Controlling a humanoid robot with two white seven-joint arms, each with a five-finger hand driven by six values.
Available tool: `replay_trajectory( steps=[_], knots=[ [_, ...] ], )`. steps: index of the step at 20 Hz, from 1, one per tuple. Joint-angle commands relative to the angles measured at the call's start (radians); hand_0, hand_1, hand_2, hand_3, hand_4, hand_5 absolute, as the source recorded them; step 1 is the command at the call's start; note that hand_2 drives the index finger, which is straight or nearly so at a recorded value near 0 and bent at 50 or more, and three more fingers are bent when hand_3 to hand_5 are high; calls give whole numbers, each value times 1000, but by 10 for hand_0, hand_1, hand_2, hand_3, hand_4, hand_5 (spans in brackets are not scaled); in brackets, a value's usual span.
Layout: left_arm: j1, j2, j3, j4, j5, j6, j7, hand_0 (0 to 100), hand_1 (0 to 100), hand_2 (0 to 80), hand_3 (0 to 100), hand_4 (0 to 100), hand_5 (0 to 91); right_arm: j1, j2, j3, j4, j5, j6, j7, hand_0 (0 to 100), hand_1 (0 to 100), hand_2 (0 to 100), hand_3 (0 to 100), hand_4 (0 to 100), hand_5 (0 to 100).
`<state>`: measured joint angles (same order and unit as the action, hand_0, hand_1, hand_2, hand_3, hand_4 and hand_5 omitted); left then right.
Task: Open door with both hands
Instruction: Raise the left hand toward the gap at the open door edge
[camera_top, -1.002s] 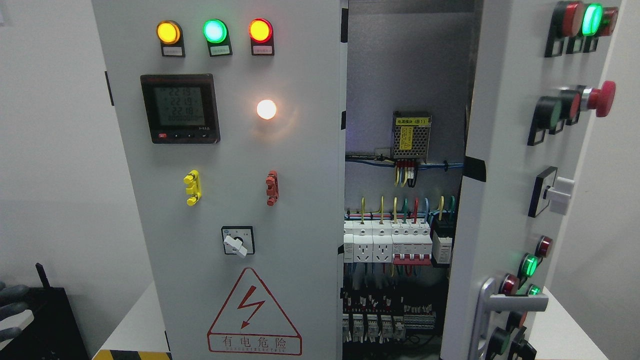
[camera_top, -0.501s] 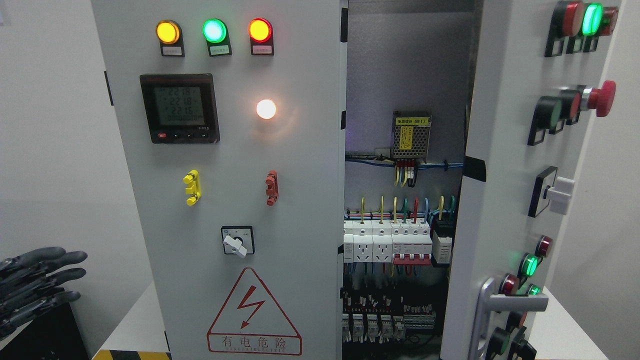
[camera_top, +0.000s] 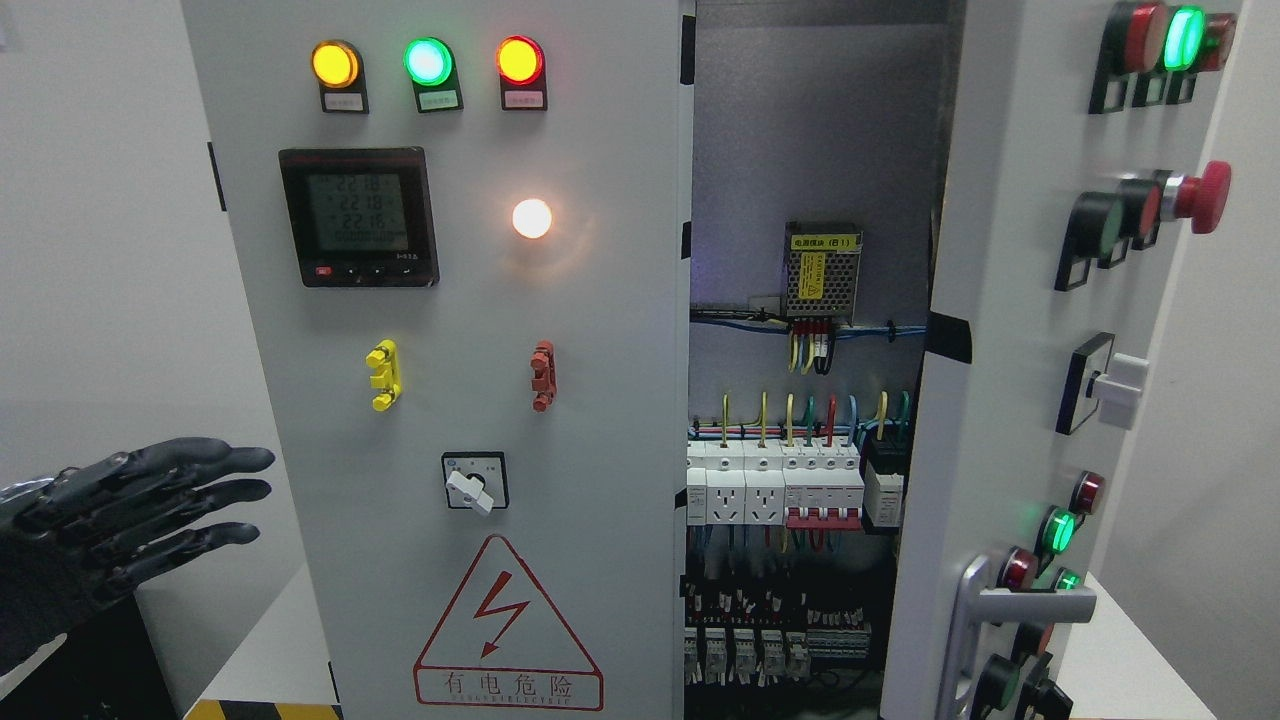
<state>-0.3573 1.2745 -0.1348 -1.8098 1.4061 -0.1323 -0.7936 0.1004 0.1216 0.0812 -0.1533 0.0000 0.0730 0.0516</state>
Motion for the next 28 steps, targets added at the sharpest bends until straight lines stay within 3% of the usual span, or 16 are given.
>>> replay_trajectory(
  steps=[1,3,5,9,15,17,18,20,25,28],
  knots=[
    [-215,-69,-500,0,-30,39,22,0,0,0,0,0,0,1,0,0,0,3,1,-4,383,0,0,0,0,0],
    [-258,-128,-528,9,-64,107,27,0,0,0,0,0,0,-1,0,0,0,3,1,-4,383,0,0,0,0,0],
    [-388,-190,-621,42,-68,186,27,0,0,0,0,0,0,-1,0,0,0,3,1,-3,383,0,0,0,0,0],
    [-535,-225,-735,85,-46,192,25,0,0,0,0,0,0,1,0,0,0,3,1,-3,383,0,0,0,0,0],
    [-686,-271,-838,115,65,191,54,0,0,0,0,0,0,-1,0,0,0,3,1,-4,383,0,0,0,0,0],
    [-809,-302,-931,128,102,191,62,0,0,0,0,0,0,-1,1,0,0,3,1,-4,383,0,0,0,0,0],
    [-907,-331,-1033,148,129,189,62,0,0,0,0,0,0,-1,0,0,0,3,1,-3,383,0,0,0,0,0],
    [-1006,-351,-1135,173,190,186,62,0,0,0,0,0,0,1,0,0,0,3,1,-4,383,0,0,0,0,0],
    [-1045,-424,-1146,194,200,188,63,0,0,0,0,0,0,-1,0,0,0,5,1,-4,383,0,0,0,0,0],
    [-1078,-510,-1149,277,211,191,91,0,0,0,0,0,0,1,0,0,0,3,1,-4,383,0,0,0,0,0]
  ],
)
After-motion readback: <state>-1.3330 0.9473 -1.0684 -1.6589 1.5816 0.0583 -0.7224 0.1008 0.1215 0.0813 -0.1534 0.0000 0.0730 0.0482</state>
